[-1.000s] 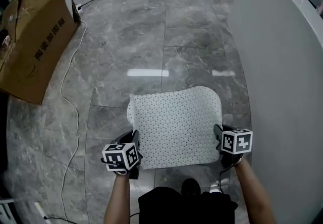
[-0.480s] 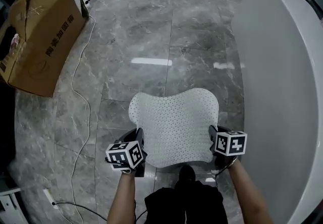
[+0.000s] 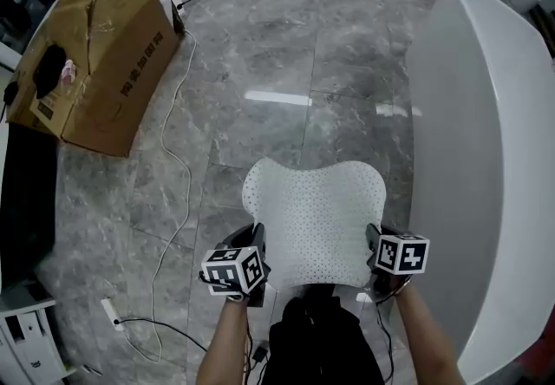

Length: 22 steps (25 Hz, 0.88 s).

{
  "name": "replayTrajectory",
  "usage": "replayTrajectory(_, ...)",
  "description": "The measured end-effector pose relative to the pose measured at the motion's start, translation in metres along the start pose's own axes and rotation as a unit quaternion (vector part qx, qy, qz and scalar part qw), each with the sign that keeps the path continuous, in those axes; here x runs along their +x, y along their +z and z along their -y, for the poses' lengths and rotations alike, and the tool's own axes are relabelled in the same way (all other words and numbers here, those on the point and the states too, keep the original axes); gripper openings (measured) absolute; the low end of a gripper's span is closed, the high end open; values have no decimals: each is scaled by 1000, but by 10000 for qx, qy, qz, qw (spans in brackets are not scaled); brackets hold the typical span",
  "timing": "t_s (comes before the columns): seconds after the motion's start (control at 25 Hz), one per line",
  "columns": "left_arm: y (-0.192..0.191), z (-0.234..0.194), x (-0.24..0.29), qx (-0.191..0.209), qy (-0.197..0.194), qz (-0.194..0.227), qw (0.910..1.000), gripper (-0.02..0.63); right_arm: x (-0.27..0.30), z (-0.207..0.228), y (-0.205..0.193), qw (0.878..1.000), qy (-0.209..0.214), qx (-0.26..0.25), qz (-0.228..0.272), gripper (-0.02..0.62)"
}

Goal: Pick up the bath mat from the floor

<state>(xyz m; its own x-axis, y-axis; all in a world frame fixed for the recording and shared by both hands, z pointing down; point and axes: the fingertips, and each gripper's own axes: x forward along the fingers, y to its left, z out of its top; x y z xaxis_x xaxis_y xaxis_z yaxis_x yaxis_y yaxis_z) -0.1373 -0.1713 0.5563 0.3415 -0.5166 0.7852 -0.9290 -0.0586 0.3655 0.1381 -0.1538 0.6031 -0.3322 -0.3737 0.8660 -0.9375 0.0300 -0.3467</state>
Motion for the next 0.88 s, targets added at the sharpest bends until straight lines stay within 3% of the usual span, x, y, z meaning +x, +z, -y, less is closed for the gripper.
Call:
replayTrajectory(0.56,132,67,-185,104,-19,586,9982,15,-192,-91,106,9969,358,167,687,28)
replayTrajectory(0.88,172,108,-261,31,-88,954,9954,15,-284,-112,132,9932,553,116,1022,27)
